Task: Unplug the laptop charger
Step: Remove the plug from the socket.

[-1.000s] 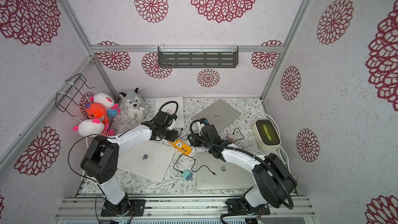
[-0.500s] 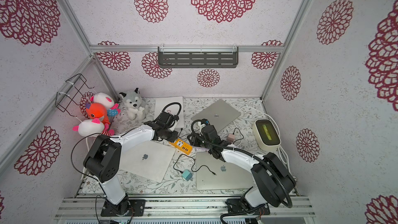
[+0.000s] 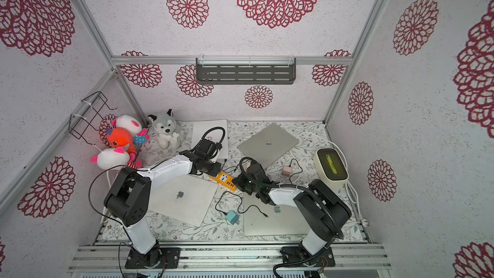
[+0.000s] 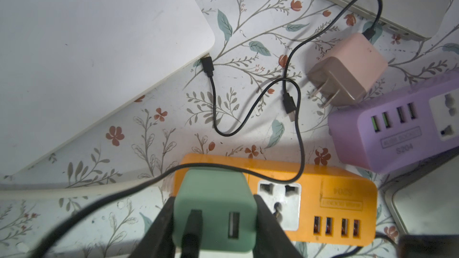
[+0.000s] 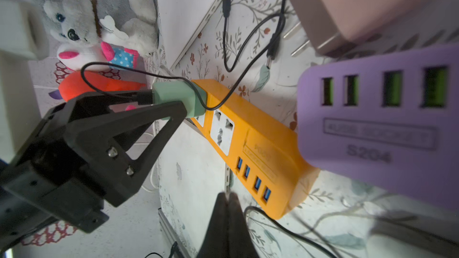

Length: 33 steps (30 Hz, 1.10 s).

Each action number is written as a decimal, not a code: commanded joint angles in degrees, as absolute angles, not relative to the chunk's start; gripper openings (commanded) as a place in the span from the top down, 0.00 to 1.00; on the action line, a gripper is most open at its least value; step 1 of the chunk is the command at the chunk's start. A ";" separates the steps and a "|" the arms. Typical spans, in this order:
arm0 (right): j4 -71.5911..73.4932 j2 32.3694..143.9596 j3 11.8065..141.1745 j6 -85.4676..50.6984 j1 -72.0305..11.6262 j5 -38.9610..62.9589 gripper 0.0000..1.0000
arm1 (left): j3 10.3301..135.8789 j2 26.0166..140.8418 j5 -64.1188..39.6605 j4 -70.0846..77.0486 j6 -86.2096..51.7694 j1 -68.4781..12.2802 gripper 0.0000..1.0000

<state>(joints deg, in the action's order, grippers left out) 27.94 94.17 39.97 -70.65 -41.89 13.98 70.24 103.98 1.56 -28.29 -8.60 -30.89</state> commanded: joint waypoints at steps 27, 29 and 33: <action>21.35 103.79 46.07 -76.54 -44.30 13.30 0.98 | 71.06 104.23 3.38 -28.56 -10.28 -32.17 0.66; 20.70 103.76 46.12 -76.39 -44.30 13.02 0.98 | 71.10 104.10 3.19 -28.74 -10.45 -32.17 0.66; 19.10 104.14 46.54 -76.27 -44.30 12.30 0.98 | 71.44 104.09 2.12 -28.82 -11.05 -32.17 0.66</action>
<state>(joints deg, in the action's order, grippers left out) 25.39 102.59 46.35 -75.70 -43.83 14.35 70.24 103.98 2.85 -28.40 -10.13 -31.51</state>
